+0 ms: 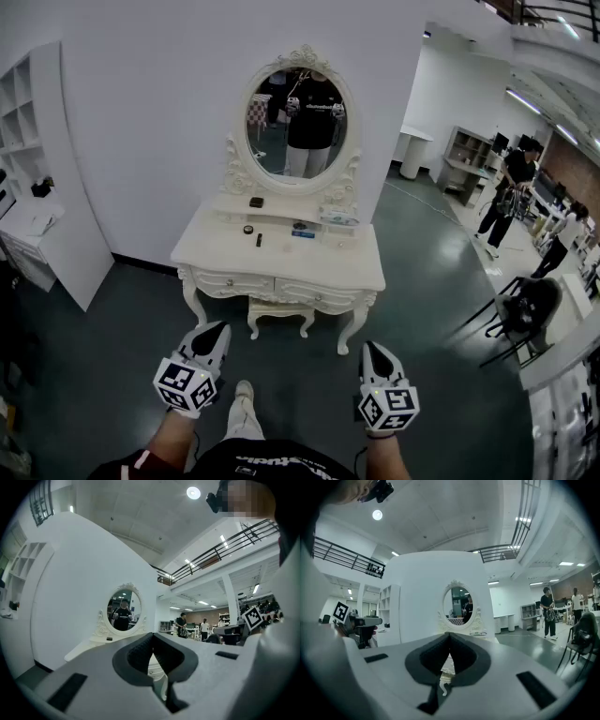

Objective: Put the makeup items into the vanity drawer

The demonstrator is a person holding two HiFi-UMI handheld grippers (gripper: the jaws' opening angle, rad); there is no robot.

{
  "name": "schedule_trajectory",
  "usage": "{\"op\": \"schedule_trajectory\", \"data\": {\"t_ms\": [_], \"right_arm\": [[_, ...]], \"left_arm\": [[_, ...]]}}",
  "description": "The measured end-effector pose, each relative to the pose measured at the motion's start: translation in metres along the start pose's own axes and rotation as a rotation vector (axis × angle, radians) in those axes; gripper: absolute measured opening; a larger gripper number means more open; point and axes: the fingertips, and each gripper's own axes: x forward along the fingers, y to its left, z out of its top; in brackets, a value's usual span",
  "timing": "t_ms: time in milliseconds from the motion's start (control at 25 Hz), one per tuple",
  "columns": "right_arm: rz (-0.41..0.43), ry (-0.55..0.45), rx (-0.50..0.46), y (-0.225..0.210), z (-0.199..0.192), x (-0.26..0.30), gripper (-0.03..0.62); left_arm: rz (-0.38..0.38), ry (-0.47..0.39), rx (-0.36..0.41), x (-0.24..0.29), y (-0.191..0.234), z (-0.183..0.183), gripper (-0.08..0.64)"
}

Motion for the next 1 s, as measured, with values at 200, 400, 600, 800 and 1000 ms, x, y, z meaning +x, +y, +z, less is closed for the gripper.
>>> {"op": "schedule_trajectory", "data": {"t_ms": [200, 400, 600, 800, 1000], "right_arm": [[-0.006, -0.001, -0.001, 0.003, -0.002, -0.001, 0.0], [-0.016, -0.01, 0.0, 0.004, 0.0, 0.0, 0.0], [-0.018, -0.022, 0.006, 0.0, 0.002, -0.001, 0.0], [0.03, -0.04, 0.007, 0.003, 0.005, -0.007, 0.003], [0.034, -0.015, -0.024, 0.003, -0.002, -0.006, 0.003]], "left_arm": [[0.021, 0.001, -0.04, -0.006, 0.005, -0.001, 0.005], [0.025, -0.005, -0.043, -0.004, 0.006, 0.002, 0.005], [0.019, 0.003, -0.015, 0.002, 0.002, 0.003, 0.005], [-0.002, 0.037, -0.032, 0.003, -0.002, -0.004, 0.005], [0.008, 0.038, -0.049, 0.005, 0.003, -0.009, 0.005]]}}
